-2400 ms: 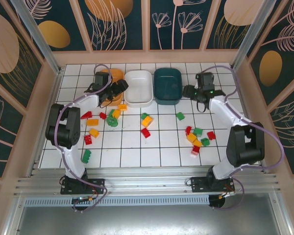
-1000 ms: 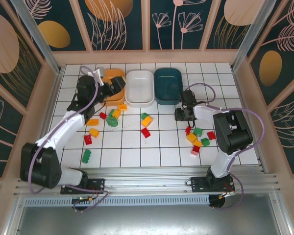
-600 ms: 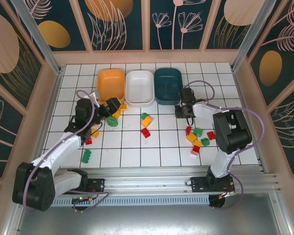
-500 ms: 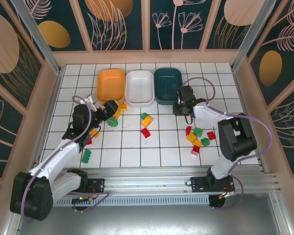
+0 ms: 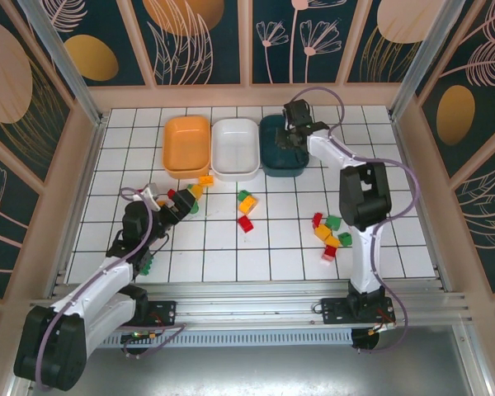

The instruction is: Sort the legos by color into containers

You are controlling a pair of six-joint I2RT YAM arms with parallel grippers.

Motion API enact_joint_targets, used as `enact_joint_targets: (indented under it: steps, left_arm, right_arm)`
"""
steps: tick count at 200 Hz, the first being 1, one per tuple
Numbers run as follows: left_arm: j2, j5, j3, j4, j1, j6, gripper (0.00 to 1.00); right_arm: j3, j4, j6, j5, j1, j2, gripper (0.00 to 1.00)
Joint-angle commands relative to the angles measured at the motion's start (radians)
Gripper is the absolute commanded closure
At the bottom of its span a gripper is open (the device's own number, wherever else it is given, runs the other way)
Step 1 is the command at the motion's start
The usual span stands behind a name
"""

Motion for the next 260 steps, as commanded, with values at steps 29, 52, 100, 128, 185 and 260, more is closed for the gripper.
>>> enact_joint_targets:
  steps: [29, 52, 100, 128, 185, 260]
  left_arm:
    - [-0.048, -0.001, 0.04, -0.043, -0.001, 0.059, 0.01]
    - [-0.022, 0.024, 0.07, -0.044, 0.0, 0.069, 0.01]
    - [0.04, 0.009, 0.068, 0.016, 0.0, 0.036, 0.01]
    - [0.059, -0.017, 0.051, 0.062, 0.0, 0.014, 0.01]
    - [0.085, 0.039, 0.042, 0.088, 0.0, 0.012, 0.01]
    - [0.055, 0.038, 0.034, 0.07, -0.001, 0.0, 0.01]
  right_arm:
    - [0.198, -0.143, 0.005, 0.027, 0.005, 0.05, 0.45]
    - [0.123, -0.115, 0.014, 0.06, 0.013, -0.027, 0.45]
    - [-0.422, 0.106, 0.183, 0.237, 0.226, -0.383, 0.42]
    - [-0.637, 0.195, 0.4, 0.297, 0.399, -0.478, 0.35]
    - [-0.667, 0.221, 0.528, 0.268, 0.523, -0.397, 0.14]
    - [-0.621, 0.256, 0.616, 0.32, 0.526, -0.264, 0.18]
